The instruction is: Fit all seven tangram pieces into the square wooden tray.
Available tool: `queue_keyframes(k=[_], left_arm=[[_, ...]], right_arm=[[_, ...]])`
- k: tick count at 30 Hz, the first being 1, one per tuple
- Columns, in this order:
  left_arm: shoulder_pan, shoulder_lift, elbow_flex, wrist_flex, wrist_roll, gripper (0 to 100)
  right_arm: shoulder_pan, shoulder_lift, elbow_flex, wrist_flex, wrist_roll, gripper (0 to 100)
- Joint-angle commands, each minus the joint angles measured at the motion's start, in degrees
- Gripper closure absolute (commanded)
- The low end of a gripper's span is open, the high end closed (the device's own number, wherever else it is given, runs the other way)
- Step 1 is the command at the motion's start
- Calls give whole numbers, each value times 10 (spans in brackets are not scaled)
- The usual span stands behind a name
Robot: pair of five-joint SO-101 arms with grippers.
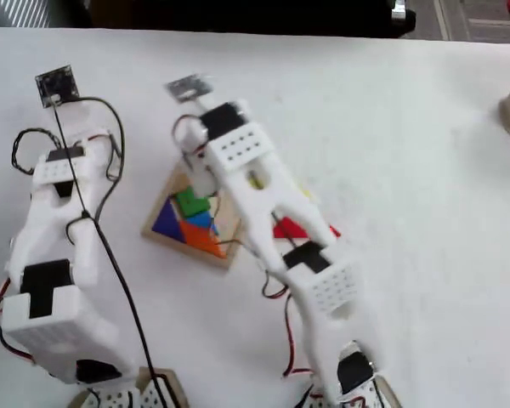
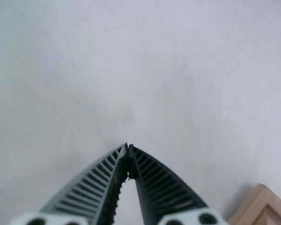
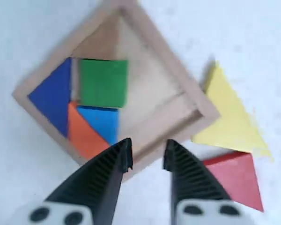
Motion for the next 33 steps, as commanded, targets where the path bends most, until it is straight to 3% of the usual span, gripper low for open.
queue_keyframes(k=[1,7,14,19,23,26,31,33], left_arm=[[23,-7,-25,11,4,975],[29,-25,-18,23,4,976],[73,-95,55,23,-5,976],[155,-115,100,26,-156,976],[196,-129,111,27,-174,977],[210,-133,103,25,-133,977],[262,-104,81,22,57,977],[293,-80,80,3,99,977]], right_arm=[[65,-58,28,0,22,969],[106,-117,137,-22,19,981],[131,-251,384,-180,19,981],[138,-330,549,-293,22,981],[160,-363,609,-350,22,981],[180,-372,609,-359,22,981],[189,-368,605,-375,23,981],[188,-368,606,-378,23,981]])
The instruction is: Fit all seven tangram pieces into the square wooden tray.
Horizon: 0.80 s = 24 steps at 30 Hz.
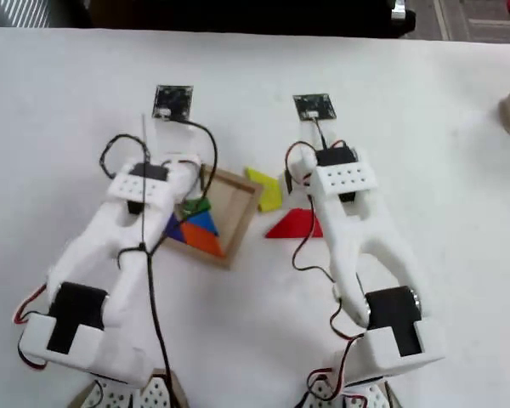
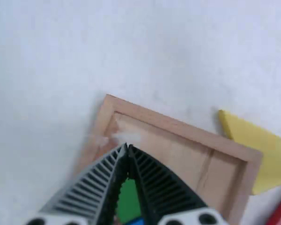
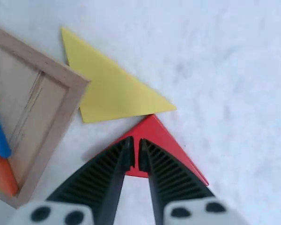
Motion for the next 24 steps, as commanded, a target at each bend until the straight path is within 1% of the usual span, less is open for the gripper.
queue_keyframes(k=[1,5,8,12,18,24], left_arm=[[69,29,-33,-32,111,977],[106,51,-33,-43,110,977],[112,55,-29,-43,110,977],[102,56,-21,-32,110,977],[82,56,-14,33,110,976],[44,56,-15,49,110,976]], right_arm=[[5,-26,-5,-12,11,981],[3,-26,-4,-12,11,981],[3,-26,-4,-12,11,981],[2,-26,-4,-12,11,981],[1,-26,-4,-13,11,981],[-4,-26,-2,-13,11,981]])
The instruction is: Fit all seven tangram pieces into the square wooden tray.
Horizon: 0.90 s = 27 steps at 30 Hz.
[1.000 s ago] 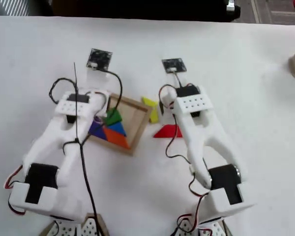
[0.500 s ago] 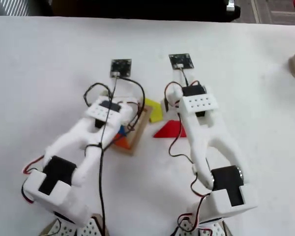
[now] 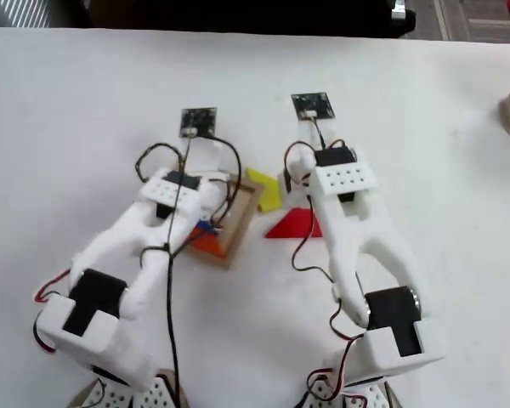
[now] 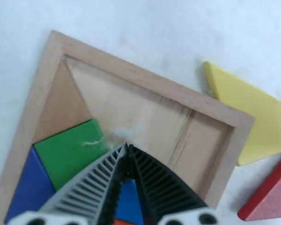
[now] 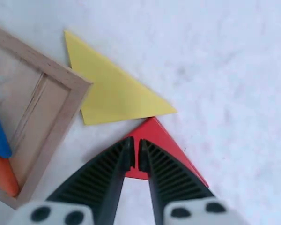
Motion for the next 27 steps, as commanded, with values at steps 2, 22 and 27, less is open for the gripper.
queue_keyframes(k=[2,22,27], left_arm=[[-36,-2,-12,18,8,976],[-14,-70,0,33,-75,976],[-2,-180,88,10,-78,976]], right_arm=[[-4,-25,-2,-9,9,981],[-5,-24,-3,-9,10,981],[-5,-24,-3,-9,10,981]])
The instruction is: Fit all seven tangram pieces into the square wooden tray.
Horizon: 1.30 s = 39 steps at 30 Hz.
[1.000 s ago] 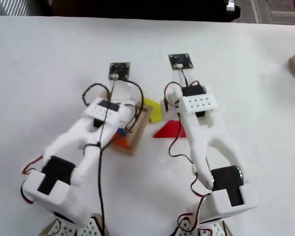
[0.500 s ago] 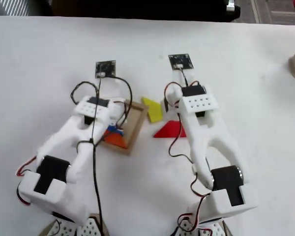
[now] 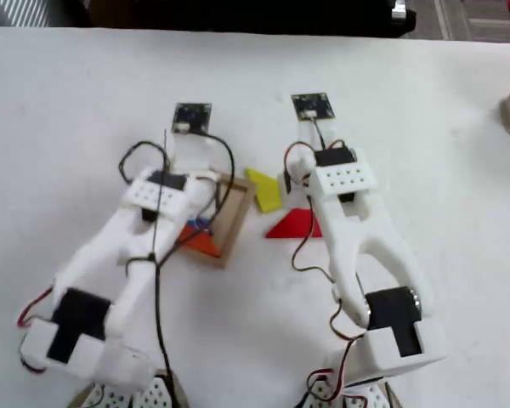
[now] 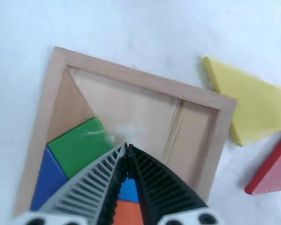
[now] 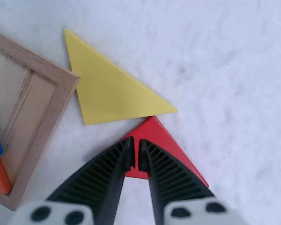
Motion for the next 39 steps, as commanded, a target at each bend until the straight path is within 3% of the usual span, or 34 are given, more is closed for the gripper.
queue_keyframes(k=[1,5,14,21,28,39], left_arm=[[33,-109,79,-45,-6,976],[81,-98,127,-105,-6,974],[61,35,5,-15,-10,976],[32,5,-5,54,-110,976],[2,-43,-4,98,-113,976],[4,-71,-3,98,-113,976]], right_arm=[[-5,-24,-4,-9,9,981],[-5,-24,-4,-9,9,981],[-5,-24,-3,-9,9,981],[-5,-24,-3,-9,9,981],[-5,-24,-4,-9,9,981],[-5,-24,-4,-9,9,981]])
